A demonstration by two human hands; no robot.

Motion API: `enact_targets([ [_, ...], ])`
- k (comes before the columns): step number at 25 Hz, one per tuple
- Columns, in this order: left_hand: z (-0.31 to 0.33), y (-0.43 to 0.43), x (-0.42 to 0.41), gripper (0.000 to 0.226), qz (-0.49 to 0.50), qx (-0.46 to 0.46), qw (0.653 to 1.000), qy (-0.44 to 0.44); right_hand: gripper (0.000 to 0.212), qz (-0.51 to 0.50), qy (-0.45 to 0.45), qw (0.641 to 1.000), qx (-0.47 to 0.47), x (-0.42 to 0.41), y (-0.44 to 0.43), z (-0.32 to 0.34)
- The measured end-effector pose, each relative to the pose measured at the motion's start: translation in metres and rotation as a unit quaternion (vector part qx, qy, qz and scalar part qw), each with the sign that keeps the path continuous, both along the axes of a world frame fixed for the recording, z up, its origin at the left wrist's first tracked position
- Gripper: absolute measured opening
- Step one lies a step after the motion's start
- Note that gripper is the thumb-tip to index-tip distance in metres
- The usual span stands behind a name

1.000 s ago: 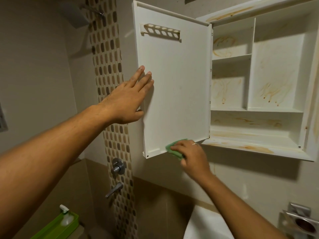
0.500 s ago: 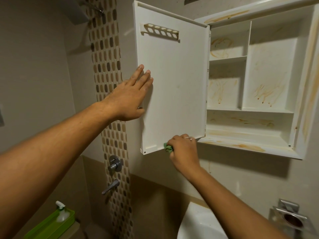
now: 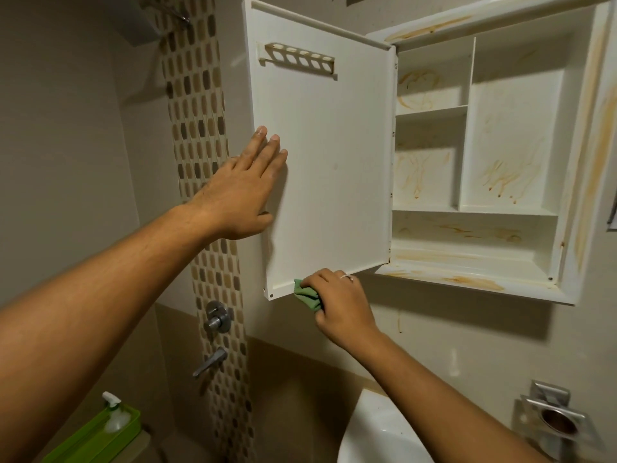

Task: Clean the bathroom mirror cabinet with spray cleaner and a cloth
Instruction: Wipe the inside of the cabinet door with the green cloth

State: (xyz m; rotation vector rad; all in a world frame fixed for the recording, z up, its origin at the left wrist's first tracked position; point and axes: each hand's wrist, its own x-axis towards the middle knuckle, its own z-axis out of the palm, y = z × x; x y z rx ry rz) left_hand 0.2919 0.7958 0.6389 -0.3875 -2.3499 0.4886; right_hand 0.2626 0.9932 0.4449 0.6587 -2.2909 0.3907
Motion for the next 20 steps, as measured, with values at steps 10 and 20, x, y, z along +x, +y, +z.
enact_targets([
  [10, 0.001, 0.008, 0.006, 0.106, 0.028, 0.006, 1.0, -0.001, 0.026, 0.031, -0.025, 0.985, 0.169, -0.018, 0.022, 0.058],
  [20, -0.004, 0.025, 0.011, 0.108, 0.066, 0.025, 0.998, 0.0, 0.028, 0.068, 0.053, 0.99, 0.113, -0.02, 0.024, 0.017],
])
